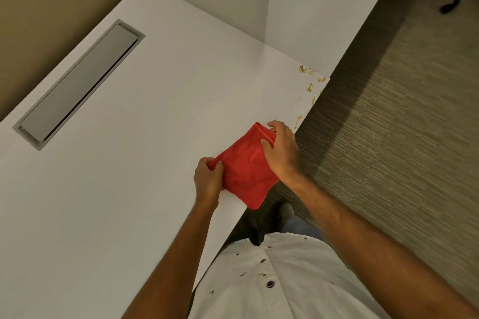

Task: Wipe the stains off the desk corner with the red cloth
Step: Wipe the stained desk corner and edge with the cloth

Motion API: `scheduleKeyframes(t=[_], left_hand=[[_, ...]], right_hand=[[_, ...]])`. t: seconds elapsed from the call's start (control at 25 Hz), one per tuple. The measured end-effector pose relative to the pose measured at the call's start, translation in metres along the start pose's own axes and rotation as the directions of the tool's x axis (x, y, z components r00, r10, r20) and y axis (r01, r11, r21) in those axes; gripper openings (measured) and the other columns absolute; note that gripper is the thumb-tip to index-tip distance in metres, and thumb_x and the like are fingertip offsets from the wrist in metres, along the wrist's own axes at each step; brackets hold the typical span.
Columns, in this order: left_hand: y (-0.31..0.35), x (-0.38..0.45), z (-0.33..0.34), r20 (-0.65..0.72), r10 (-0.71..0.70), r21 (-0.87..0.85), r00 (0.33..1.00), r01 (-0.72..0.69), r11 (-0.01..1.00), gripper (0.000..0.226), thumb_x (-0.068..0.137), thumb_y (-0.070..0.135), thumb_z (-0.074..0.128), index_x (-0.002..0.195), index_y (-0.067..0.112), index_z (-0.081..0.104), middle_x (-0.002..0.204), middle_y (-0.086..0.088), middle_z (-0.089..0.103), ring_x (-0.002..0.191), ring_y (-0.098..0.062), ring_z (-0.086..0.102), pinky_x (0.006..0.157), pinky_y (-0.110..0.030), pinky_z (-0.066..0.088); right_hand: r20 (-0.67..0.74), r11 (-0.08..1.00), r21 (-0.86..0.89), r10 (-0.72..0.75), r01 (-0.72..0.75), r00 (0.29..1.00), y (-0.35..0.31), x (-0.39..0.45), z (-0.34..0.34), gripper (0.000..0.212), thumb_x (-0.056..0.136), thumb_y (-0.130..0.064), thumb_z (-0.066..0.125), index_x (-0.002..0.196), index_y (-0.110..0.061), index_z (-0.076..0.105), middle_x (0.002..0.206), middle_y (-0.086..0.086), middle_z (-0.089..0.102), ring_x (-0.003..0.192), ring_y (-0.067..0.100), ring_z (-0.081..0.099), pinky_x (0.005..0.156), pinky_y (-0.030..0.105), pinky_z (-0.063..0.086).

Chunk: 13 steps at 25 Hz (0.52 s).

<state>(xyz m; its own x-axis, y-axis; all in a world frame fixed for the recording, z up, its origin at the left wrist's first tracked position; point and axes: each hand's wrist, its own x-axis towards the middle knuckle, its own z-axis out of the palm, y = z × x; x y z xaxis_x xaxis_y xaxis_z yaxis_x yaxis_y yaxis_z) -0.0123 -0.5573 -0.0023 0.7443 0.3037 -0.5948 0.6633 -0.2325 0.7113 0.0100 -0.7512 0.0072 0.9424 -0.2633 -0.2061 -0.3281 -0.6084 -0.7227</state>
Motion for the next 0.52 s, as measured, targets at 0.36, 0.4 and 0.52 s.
scheduleKeyframes(t=[0.36, 0.4, 0.52], left_hand=[[-0.020, 0.018, -0.034, 0.207, 0.382, 0.761, 0.901, -0.393, 0.516, 0.034, 0.086, 0.046, 0.068, 0.106, 0.019, 0.063, 0.120, -0.007, 0.061, 0.105, -0.026, 0.060, 0.085, -0.042, 0.058], [-0.021, 0.024, -0.037, 0.223, 0.442, 0.748, 0.869, -0.443, 0.493, 0.044, 0.089, 0.046, 0.066, 0.121, 0.017, 0.062, 0.136, -0.011, 0.057, 0.122, -0.031, 0.056, 0.098, -0.047, 0.053], [-0.020, 0.042, -0.036, 0.247, 0.507, 0.730, 0.825, -0.503, 0.463, 0.068, 0.098, 0.053, 0.047, 0.155, 0.016, 0.040, 0.169, -0.012, 0.030, 0.156, -0.034, 0.027, 0.126, -0.052, 0.024]], right_hand=[[0.185, 0.751, -0.603, -0.196, 0.269, 0.963, 0.009, -0.077, 0.098, 0.073, 0.103, -0.067, 0.028, 0.166, -0.030, 0.020, 0.175, 0.009, 0.017, 0.161, 0.040, 0.012, 0.121, 0.073, 0.016], [0.187, 0.742, -0.608, -0.212, 0.283, 0.959, 0.014, -0.073, 0.098, 0.074, 0.102, -0.068, 0.027, 0.166, -0.031, 0.021, 0.175, 0.009, 0.017, 0.161, 0.040, 0.011, 0.121, 0.074, 0.014], [0.140, 0.726, -0.642, -0.205, 0.246, 0.969, 0.020, -0.051, 0.094, 0.077, 0.101, -0.073, 0.024, 0.166, -0.033, 0.018, 0.175, 0.009, 0.016, 0.161, 0.041, 0.011, 0.121, 0.076, 0.005]])
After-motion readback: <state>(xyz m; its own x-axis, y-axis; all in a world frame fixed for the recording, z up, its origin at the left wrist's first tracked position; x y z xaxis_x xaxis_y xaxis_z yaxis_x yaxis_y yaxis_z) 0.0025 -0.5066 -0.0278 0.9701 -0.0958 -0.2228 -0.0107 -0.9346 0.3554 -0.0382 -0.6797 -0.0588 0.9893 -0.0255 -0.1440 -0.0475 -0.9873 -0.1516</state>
